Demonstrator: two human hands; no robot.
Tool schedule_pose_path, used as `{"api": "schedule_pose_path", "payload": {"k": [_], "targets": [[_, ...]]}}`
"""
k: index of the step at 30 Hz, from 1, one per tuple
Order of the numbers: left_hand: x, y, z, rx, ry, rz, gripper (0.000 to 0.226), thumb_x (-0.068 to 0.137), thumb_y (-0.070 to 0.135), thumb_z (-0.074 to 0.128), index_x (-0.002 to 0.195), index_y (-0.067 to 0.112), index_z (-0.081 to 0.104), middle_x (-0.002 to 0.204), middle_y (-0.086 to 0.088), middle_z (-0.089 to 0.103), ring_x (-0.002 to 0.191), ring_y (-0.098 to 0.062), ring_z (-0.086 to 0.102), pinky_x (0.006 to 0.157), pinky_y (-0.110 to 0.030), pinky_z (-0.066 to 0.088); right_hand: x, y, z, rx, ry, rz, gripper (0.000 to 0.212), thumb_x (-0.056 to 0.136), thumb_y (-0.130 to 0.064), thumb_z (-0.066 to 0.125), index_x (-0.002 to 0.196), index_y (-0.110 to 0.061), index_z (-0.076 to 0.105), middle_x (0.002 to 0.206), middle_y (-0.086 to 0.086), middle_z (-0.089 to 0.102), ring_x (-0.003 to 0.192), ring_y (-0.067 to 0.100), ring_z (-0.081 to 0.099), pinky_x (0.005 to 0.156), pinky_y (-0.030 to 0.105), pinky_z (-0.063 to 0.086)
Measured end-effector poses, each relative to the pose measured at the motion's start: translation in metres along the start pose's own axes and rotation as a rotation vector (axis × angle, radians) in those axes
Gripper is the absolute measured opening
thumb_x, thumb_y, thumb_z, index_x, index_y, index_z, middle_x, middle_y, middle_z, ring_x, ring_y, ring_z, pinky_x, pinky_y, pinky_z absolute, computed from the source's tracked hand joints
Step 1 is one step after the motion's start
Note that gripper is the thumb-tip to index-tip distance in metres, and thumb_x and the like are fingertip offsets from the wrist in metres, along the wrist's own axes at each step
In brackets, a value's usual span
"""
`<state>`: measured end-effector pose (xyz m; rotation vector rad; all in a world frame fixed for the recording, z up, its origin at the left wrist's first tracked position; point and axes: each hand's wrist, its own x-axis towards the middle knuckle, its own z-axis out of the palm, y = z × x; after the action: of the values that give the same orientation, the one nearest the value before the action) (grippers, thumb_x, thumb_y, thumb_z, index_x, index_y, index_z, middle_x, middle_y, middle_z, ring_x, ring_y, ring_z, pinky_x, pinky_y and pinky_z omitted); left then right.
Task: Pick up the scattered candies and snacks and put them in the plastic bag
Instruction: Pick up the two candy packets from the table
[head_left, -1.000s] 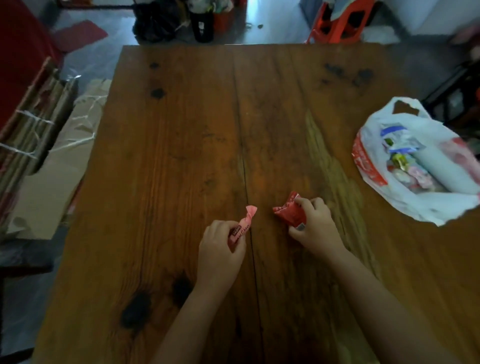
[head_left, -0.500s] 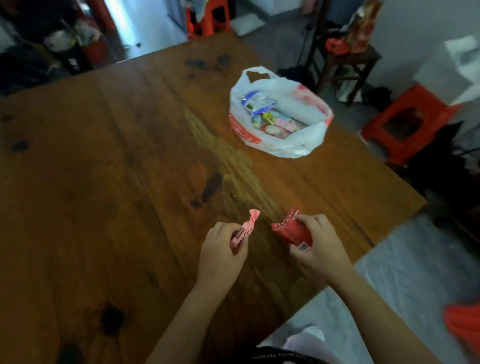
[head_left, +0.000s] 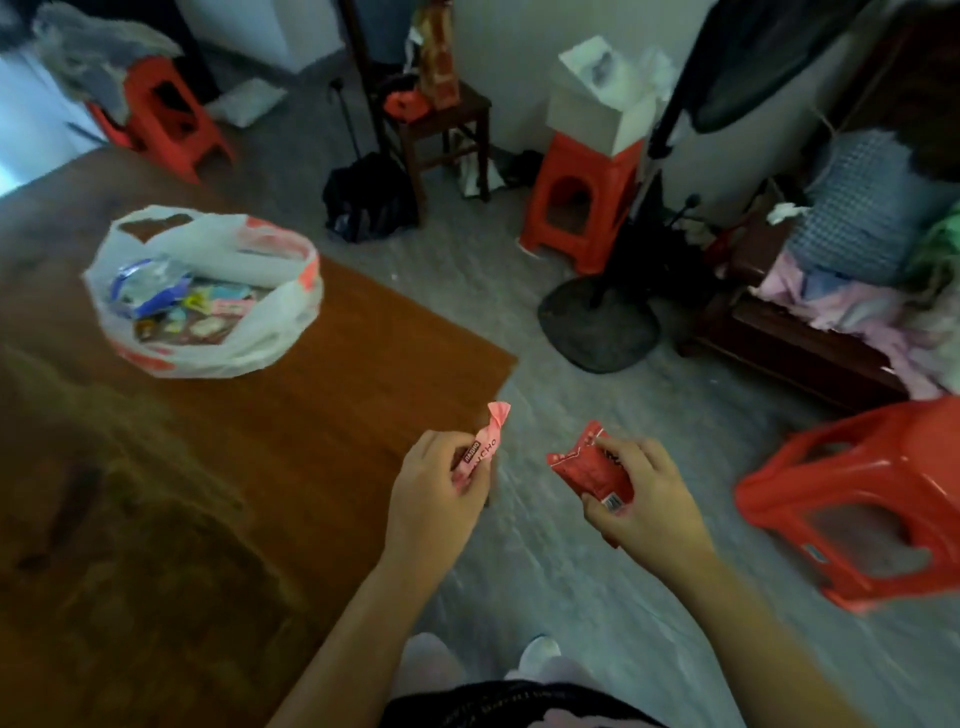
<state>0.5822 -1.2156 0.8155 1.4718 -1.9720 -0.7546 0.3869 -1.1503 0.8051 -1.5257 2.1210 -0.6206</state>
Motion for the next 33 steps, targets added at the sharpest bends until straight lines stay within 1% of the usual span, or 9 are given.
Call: {"api": "schedule_pose_path", "payload": {"k": [5, 8, 11, 15, 19, 23, 27, 30, 33], "targets": [[0.040, 0.027, 0.046, 0.024, -0.120, 0.079, 0.020, 0.077, 0.012, 0.069, 0.095, 0.014, 0.060, 0.085, 0.005, 0.057, 0.073, -0.008, 0.055, 0.060, -0.018, 0.047, 0.029, 0.047, -0.034, 0.061, 0.110, 0.112, 0.058, 0.066, -0.021, 0.073, 0.119, -0.017, 0.051, 0.111, 0.007, 0.048, 0.096, 0.023, 0.051, 0.074, 0.027, 0.041], [0.084, 0.030, 0.067, 0.025, -0.091, 0.073, 0.017, 0.075, 0.009, 0.070, 0.089, 0.013, 0.061, 0.081, 0.002, 0.059, 0.069, -0.011, 0.054, 0.058, -0.014, 0.040, 0.064, 0.062, -0.046, 0.076, 0.140, 0.115, 0.056, 0.065, -0.019, 0.073, 0.117, -0.016, 0.052, 0.108, 0.007, 0.050, 0.095, 0.024, 0.052, 0.077, 0.027, 0.040], [0.139, 0.032, 0.090, 0.027, -0.049, 0.052, 0.016, 0.073, 0.007, 0.072, 0.085, 0.010, 0.062, 0.077, 0.000, 0.058, 0.068, -0.016, 0.054, 0.059, -0.016, 0.036, 0.119, 0.072, -0.057, 0.071, 0.128, 0.089, 0.057, 0.065, -0.022, 0.073, 0.117, -0.016, 0.052, 0.107, 0.008, 0.050, 0.094, 0.024, 0.052, 0.079, 0.028, 0.041], [0.212, 0.036, 0.114, -0.005, -0.027, 0.045, 0.016, 0.072, 0.004, 0.071, 0.084, 0.008, 0.062, 0.077, 0.000, 0.057, 0.070, -0.019, 0.055, 0.059, -0.017, 0.035, 0.206, 0.073, -0.070, -0.020, 0.056, -0.002, 0.060, 0.060, -0.037, 0.060, 0.115, -0.015, 0.054, 0.102, 0.009, 0.051, 0.091, 0.027, 0.053, 0.080, 0.033, 0.044], [0.282, 0.038, 0.122, -0.034, 0.004, -0.009, 0.014, 0.074, 0.006, 0.070, 0.086, 0.008, 0.062, 0.079, -0.002, 0.058, 0.069, -0.018, 0.054, 0.060, -0.013, 0.034, 0.286, 0.061, -0.084, -0.054, -0.005, -0.091, 0.058, 0.061, -0.035, 0.060, 0.115, -0.015, 0.053, 0.100, 0.008, 0.049, 0.091, 0.026, 0.051, 0.081, 0.030, 0.042], [0.339, 0.031, 0.118, -0.030, 0.064, -0.061, 0.015, 0.074, 0.006, 0.070, 0.086, 0.009, 0.062, 0.081, -0.004, 0.059, 0.070, -0.018, 0.055, 0.061, -0.015, 0.037, 0.351, 0.048, -0.090, -0.042, -0.052, -0.150, 0.063, 0.060, -0.048, 0.049, 0.117, -0.020, 0.050, 0.101, 0.002, 0.046, 0.092, 0.020, 0.049, 0.080, 0.031, 0.044], [0.372, 0.020, 0.113, -0.039, 0.147, -0.165, 0.015, 0.072, 0.004, 0.071, 0.084, 0.010, 0.063, 0.079, -0.003, 0.058, 0.068, -0.018, 0.054, 0.059, -0.025, 0.043, 0.414, 0.031, -0.086, -0.030, -0.127, -0.222, 0.060, 0.062, -0.043, 0.055, 0.118, -0.021, 0.049, 0.102, 0.001, 0.046, 0.092, 0.018, 0.049, 0.079, 0.031, 0.045], [0.393, 0.009, 0.107, -0.039, 0.257, -0.251, 0.017, 0.071, 0.002, 0.072, 0.083, 0.011, 0.063, 0.075, -0.001, 0.057, 0.065, -0.010, 0.052, 0.057, -0.019, 0.038, 0.467, 0.014, -0.078, -0.015, -0.174, -0.330, 0.061, 0.060, -0.043, 0.053, 0.116, -0.019, 0.051, 0.102, 0.004, 0.049, 0.093, 0.020, 0.050, 0.081, 0.032, 0.045], [0.418, 0.004, 0.099, -0.023, 0.391, -0.323, 0.015, 0.072, 0.003, 0.072, 0.081, 0.010, 0.064, 0.073, -0.002, 0.057, 0.064, -0.009, 0.052, 0.056, -0.021, 0.040, 0.522, -0.007, -0.071, 0.007, -0.254, -0.452, 0.056, 0.064, -0.031, 0.064, 0.117, -0.019, 0.050, 0.101, 0.003, 0.048, 0.093, 0.018, 0.050, 0.082, 0.031, 0.045]]}}
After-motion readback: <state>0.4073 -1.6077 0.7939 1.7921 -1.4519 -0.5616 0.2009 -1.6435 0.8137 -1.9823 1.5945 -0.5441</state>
